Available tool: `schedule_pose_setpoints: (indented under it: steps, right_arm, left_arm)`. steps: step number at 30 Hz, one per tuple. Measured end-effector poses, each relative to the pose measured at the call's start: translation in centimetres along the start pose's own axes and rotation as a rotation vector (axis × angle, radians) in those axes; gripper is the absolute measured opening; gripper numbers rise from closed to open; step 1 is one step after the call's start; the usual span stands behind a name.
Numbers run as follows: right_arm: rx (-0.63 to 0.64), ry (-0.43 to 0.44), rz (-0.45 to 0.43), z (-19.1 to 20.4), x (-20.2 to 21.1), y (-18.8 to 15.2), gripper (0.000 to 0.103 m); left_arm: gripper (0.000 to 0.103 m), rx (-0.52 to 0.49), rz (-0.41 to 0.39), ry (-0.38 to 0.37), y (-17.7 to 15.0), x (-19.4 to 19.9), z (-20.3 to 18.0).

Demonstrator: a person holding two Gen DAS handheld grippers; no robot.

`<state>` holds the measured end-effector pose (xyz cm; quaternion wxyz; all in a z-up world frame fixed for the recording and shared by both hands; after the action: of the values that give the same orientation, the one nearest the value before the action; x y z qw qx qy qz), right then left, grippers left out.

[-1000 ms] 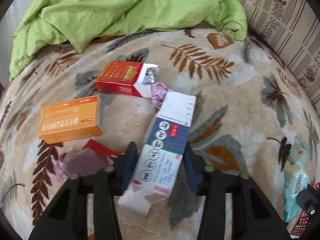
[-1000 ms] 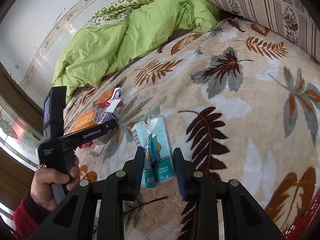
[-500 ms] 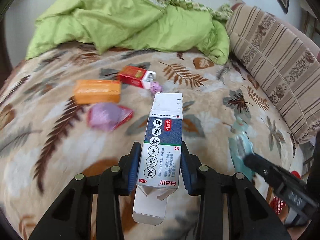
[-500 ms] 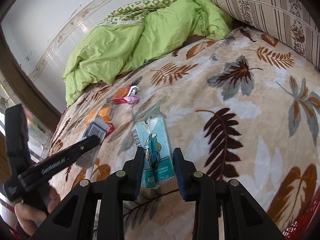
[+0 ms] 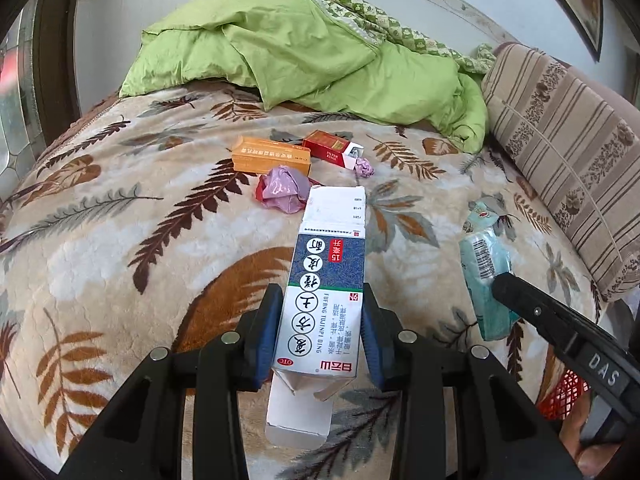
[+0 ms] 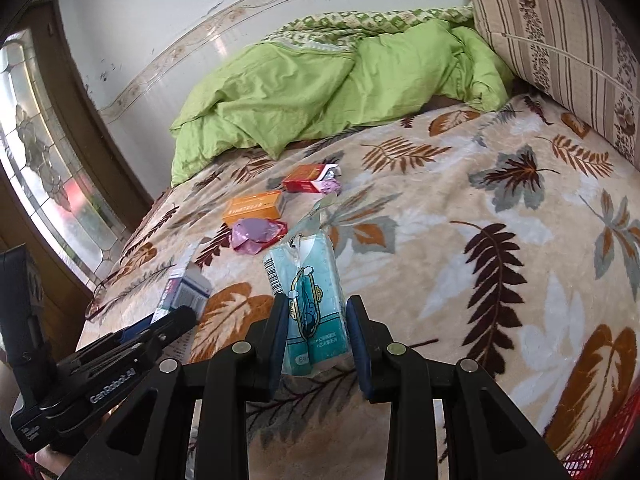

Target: Collect trash

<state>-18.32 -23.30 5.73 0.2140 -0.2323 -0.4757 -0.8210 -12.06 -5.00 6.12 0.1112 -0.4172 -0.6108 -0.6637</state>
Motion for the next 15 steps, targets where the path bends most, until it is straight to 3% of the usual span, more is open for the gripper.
schedule_pose_setpoints:
  steps: [15]
  right_arm:
    - [0.008,-0.009,0.000,0.24,-0.38,-0.03,0.031]
  left_arm:
    - [0.036,0.007,-0.011,0.012,-0.21,-0.13,0.66]
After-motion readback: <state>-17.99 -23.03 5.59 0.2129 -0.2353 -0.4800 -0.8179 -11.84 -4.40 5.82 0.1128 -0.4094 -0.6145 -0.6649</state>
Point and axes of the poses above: each gripper's, at about its wrist camera, not at the fingertips, and x roughly against the way its jaws point, z to its left, y to its top, the point moved 1 cm from there along -x, roughly the way its jaws point, and after that the axes turned 6 degrees about -x, right-handed, at the moved point
